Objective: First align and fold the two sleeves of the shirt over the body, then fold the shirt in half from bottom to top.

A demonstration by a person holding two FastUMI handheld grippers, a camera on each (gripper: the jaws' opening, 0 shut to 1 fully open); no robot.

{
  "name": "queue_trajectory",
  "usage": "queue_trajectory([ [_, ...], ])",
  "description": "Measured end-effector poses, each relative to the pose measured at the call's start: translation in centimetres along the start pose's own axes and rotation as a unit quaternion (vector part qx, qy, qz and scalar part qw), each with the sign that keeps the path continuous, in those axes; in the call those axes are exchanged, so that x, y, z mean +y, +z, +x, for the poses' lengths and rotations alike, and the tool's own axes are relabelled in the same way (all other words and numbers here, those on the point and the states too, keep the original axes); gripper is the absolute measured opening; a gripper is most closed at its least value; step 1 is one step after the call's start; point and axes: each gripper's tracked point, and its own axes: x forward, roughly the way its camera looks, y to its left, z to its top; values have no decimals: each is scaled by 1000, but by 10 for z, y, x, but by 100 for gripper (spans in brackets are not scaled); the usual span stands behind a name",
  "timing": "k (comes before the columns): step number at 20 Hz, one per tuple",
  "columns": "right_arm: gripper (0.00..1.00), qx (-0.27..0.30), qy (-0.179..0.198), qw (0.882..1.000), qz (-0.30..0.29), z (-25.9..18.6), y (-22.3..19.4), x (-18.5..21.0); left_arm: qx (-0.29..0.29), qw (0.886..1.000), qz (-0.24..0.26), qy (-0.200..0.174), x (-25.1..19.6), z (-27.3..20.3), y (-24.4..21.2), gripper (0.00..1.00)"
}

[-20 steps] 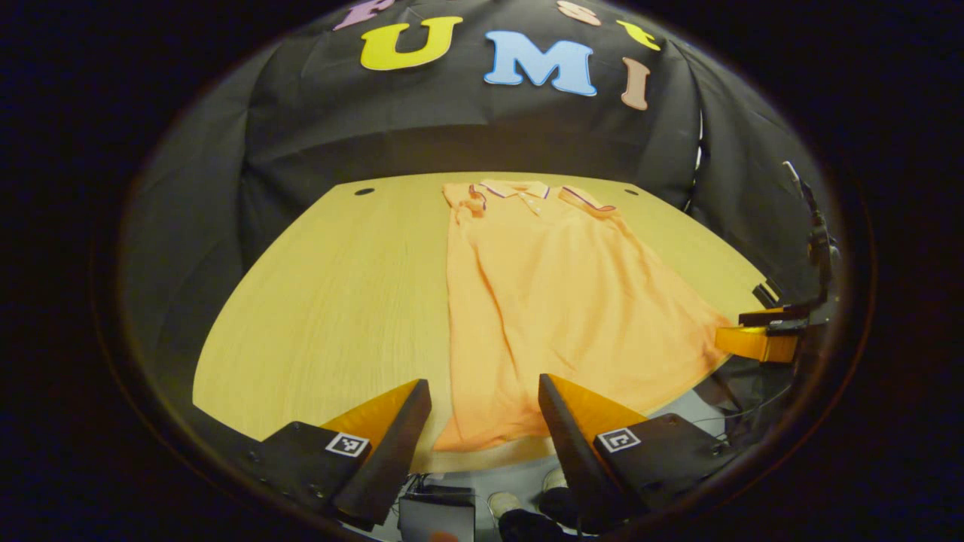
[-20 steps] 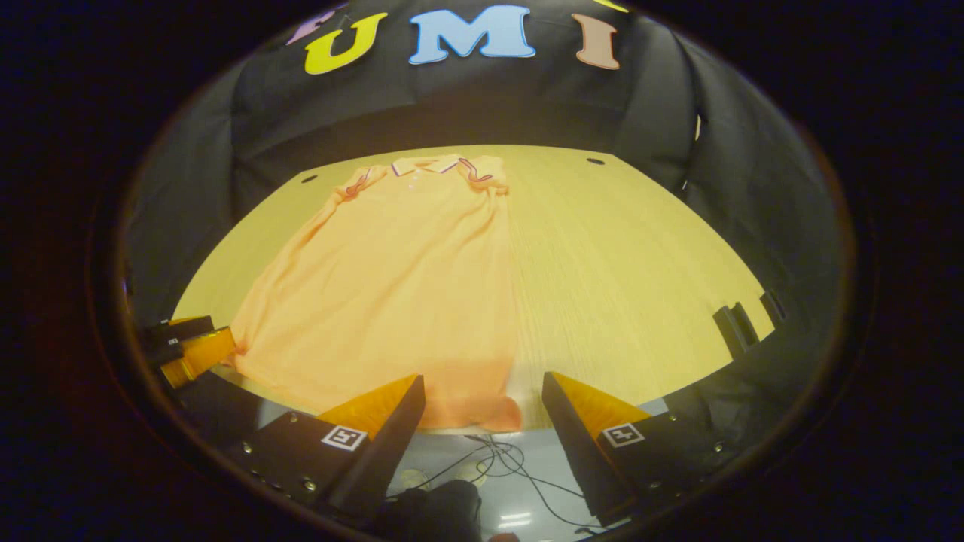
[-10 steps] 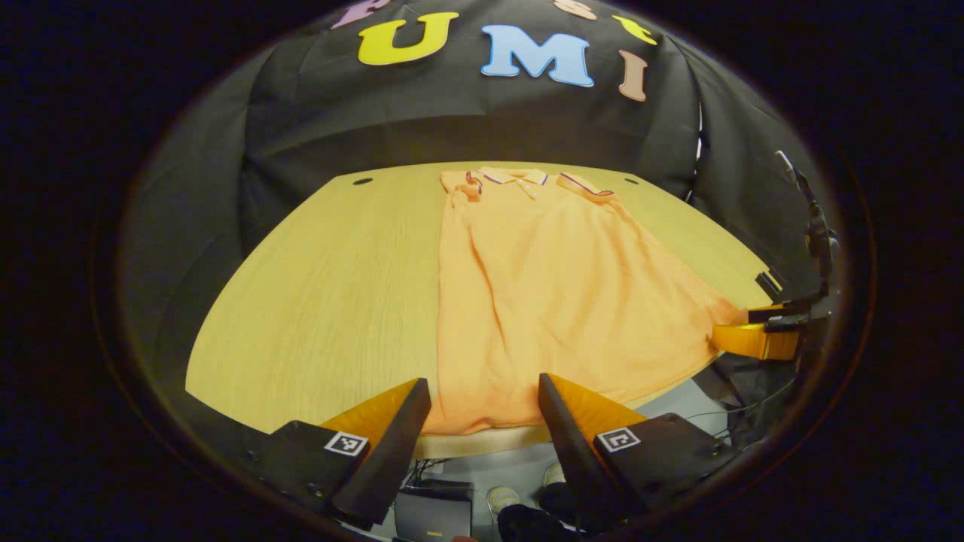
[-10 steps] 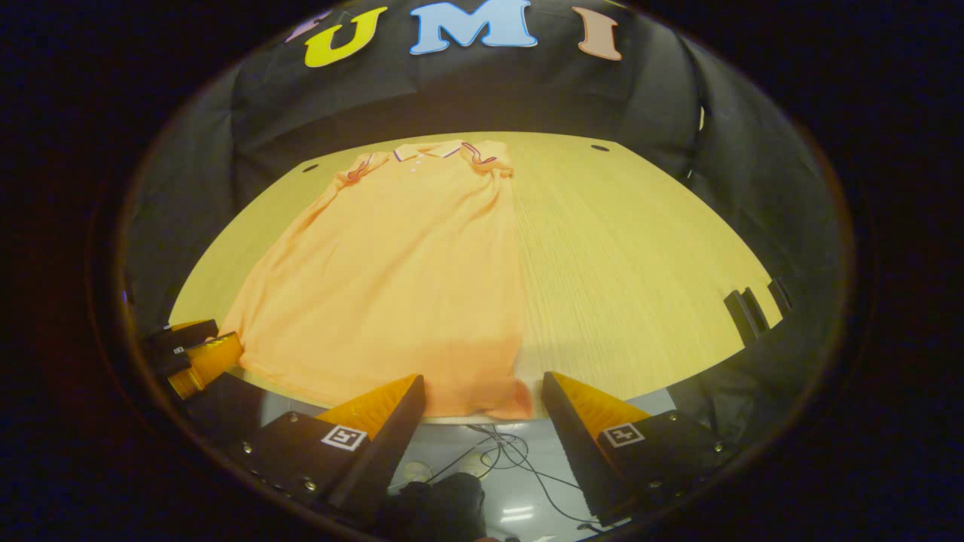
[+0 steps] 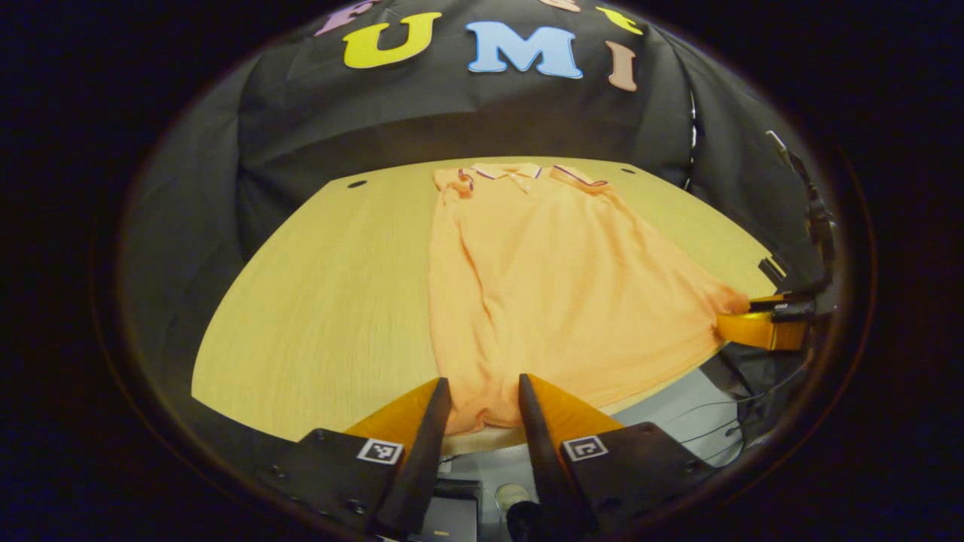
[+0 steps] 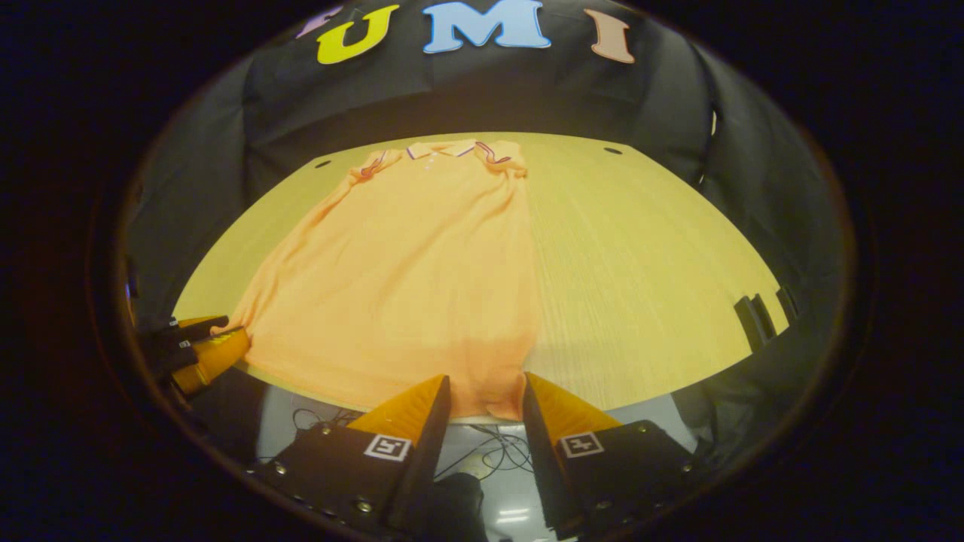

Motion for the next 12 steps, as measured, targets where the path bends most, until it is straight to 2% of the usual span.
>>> queue_trajectory([
  [1,41,1,4,1000,0,0,0,1,-3,1000,3,1,-3,1,1,41],
  [2,35,3,12,1000,-9,2,1,2,-5,1000,6,1,-5,3,2,34],
  [3,38,1,17,1000,-7,5,3,3,-5,1000,3,6,-6,3,3,18],
  [5,10,9,32,999,9,3,3,4,-4,1000,-7,15,-4,6,4,14],
  [6,10,10,38,999,10,3,6,3,0,1000,-18,17,-4,5,5,6],
  [7,0,12,50,999,14,5,7,3,3,999,-23,23,-3,5,7,7],
  [8,3,11,61,998,17,3,8,3,6,999,-27,32,-1,5,6,6],
  [12,3,-33,84,996,12,-13,46,-3,-20,998,-38,54,0,-6,33,6],
])
